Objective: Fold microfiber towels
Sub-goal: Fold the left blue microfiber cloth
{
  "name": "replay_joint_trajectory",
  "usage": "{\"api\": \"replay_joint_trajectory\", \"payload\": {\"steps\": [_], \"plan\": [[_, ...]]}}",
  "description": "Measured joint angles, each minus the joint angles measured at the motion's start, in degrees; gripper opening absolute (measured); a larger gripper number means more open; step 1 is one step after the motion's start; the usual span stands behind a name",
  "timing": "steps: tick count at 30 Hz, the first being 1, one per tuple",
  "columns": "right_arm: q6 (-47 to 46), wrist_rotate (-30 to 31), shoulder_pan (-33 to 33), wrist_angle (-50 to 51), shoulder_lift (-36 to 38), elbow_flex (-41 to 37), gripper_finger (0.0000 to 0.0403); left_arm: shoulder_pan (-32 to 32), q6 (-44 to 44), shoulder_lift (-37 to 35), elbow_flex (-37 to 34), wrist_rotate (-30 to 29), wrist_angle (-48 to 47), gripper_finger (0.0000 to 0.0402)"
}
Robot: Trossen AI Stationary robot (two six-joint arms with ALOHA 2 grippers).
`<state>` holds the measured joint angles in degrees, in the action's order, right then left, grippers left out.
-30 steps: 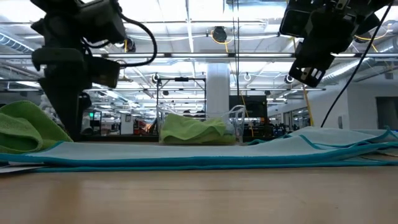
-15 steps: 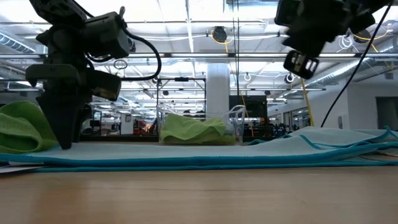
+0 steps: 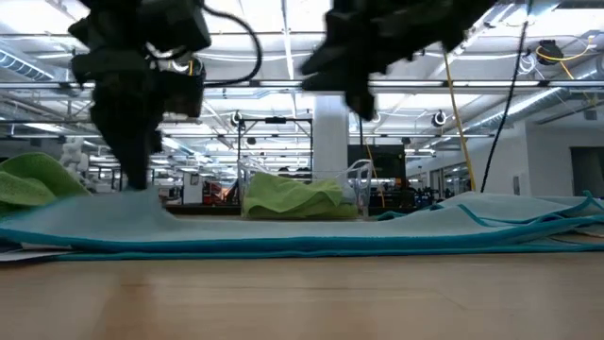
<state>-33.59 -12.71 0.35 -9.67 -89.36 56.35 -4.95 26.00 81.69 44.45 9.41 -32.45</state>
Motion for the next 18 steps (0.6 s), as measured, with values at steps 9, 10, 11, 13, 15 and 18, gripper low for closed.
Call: {"api": "replay_joint_trajectory", "payload": {"steps": [9,10,11,13,15,18], "plan": [[5.85,-17.79,-7.18,-13.03,-18.41,6.17,0.0162,0.00,-3.12,-0.02,8.65,-1.09,-2.15,0.0005],[5.91,-20.12,-7.55,-15.27,-19.88,6.17,0.0170,-0.10,-3.07,-0.02,9.44,-1.14,-2.72,0.0005],[6.04,-22.27,-7.77,-17.88,-21.13,6.17,0.0177,-0.26,-3.03,-0.02,10.12,-1.36,-2.80,0.0008],[7.00,-25.44,-7.83,-22.03,-23.05,6.17,0.0188,-0.49,-2.95,-0.02,11.34,-1.84,-2.98,0.0011],[8.55,-26.34,-7.24,-24.64,-24.22,6.43,0.0195,-0.59,-2.80,-0.02,12.45,-1.94,-3.13,0.0010],[11.30,-24.69,-6.25,-23.92,-25.11,8.41,0.0203,-0.55,-2.84,-0.04,13.27,-1.97,-4.09,0.0005]]}}
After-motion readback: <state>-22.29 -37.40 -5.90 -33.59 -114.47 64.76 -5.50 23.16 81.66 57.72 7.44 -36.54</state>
